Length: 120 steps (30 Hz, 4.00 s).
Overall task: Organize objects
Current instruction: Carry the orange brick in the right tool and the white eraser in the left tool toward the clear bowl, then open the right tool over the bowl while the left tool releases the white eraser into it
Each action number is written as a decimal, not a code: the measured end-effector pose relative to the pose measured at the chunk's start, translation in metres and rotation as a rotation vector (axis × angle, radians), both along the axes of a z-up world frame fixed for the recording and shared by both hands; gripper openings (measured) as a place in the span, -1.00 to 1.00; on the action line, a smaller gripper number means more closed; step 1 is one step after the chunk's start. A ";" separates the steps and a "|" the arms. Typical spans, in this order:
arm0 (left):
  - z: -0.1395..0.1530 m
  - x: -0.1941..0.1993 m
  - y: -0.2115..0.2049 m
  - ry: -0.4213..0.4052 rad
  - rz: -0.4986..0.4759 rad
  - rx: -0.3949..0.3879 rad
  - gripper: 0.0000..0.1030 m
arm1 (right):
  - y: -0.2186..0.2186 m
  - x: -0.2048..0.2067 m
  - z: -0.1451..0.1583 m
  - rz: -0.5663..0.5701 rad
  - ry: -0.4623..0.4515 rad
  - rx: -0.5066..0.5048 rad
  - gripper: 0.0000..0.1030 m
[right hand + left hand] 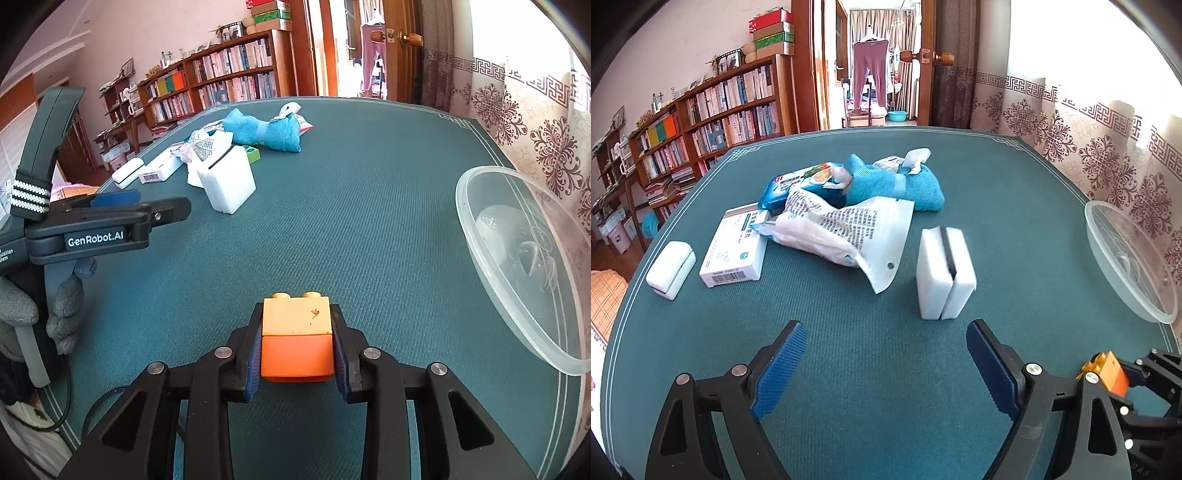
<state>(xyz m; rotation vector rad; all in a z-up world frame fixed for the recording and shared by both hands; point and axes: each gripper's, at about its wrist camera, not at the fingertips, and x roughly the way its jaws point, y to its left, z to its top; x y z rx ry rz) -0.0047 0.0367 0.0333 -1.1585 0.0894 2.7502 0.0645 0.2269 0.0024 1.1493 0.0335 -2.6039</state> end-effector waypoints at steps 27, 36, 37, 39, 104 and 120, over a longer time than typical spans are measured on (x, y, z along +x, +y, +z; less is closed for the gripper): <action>0.005 -0.023 0.035 -0.033 -0.049 0.067 -0.44 | 0.008 0.002 0.001 0.028 0.012 -0.062 -0.36; 0.016 -0.013 0.056 -0.015 -0.105 0.061 -0.44 | 0.030 0.005 0.024 -0.040 0.074 -0.096 -0.36; 0.017 -0.013 0.058 -0.015 -0.112 0.059 -0.44 | 0.035 0.005 0.027 -0.058 0.083 -0.099 -0.36; 0.017 -0.012 0.063 -0.015 -0.124 0.057 -0.44 | 0.048 0.004 0.033 -0.102 0.103 -0.101 -0.36; 0.027 -0.028 0.191 0.020 -0.411 0.123 0.75 | 0.157 0.011 0.044 -0.593 0.227 0.030 -0.32; 0.031 -0.020 0.137 0.040 -0.269 0.082 0.95 | 0.134 0.012 0.047 -0.536 0.255 0.051 -0.13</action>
